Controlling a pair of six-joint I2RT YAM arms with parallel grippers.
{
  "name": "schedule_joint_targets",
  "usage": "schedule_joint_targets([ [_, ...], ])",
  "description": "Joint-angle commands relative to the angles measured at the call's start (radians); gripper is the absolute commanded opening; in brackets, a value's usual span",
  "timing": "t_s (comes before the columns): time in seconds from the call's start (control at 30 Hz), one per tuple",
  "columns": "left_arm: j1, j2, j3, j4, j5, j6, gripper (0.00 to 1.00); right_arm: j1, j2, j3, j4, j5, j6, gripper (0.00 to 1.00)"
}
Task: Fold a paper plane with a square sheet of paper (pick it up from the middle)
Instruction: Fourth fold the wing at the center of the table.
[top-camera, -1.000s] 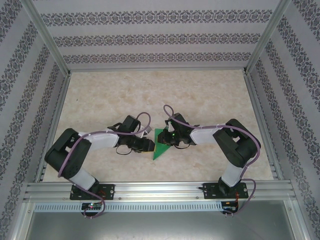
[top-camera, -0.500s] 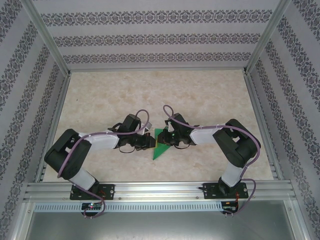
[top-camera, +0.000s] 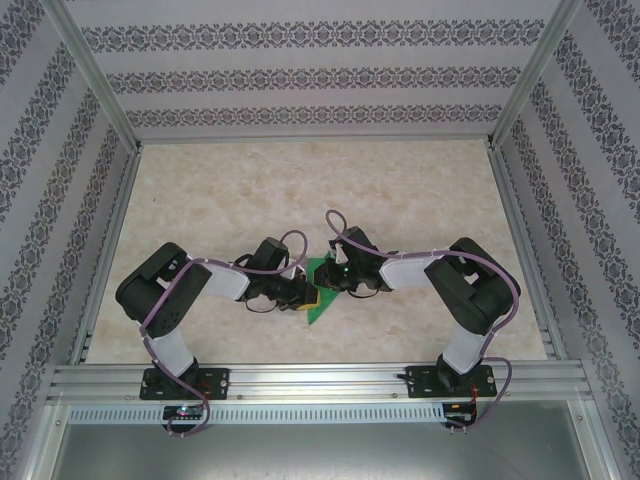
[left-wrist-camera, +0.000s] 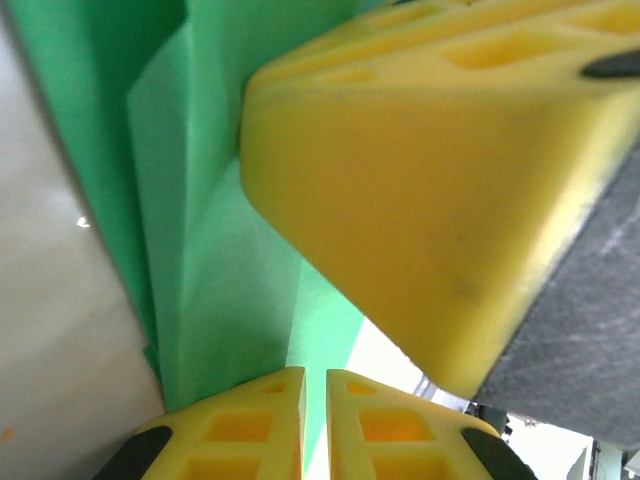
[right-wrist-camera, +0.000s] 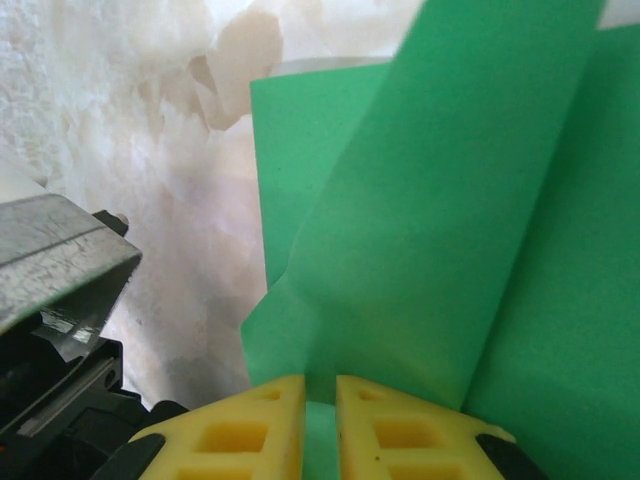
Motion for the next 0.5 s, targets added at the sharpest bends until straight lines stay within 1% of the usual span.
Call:
schedule_joint_targets([
  [0.0,-0.038,0.006,-0.031,0.035,0.053,-0.014,0.14,0.016,0.083,-0.04,-0.076,0.095,-0.012,0.17],
  [0.07,-0.04,0.0,-0.046,0.023,0.049,-0.005,0.16,0.018,0.082,-0.041,-0.08,0.102,-0.011,0.17],
  [0.13,-0.041,0.018,-0.041,-0.014,0.059,0.024,0.15,0.018,0.085,-0.04,-0.081,0.107,-0.01,0.17],
  [0.27,-0.06,-0.003,-0.046,-0.012,0.085,0.037,0.16,0.02,0.096,-0.037,-0.085,0.108,-0.01,0.16],
  [0.37,-0.084,-0.035,-0.015,-0.14,0.051,0.106,0.18,0.021,0.099,-0.038,-0.081,0.112,-0.006,0.16],
  [0.47,-0.099,-0.07,-0.02,-0.143,0.034,0.111,0.18,0.022,0.098,-0.039,-0.08,0.113,-0.006,0.16],
])
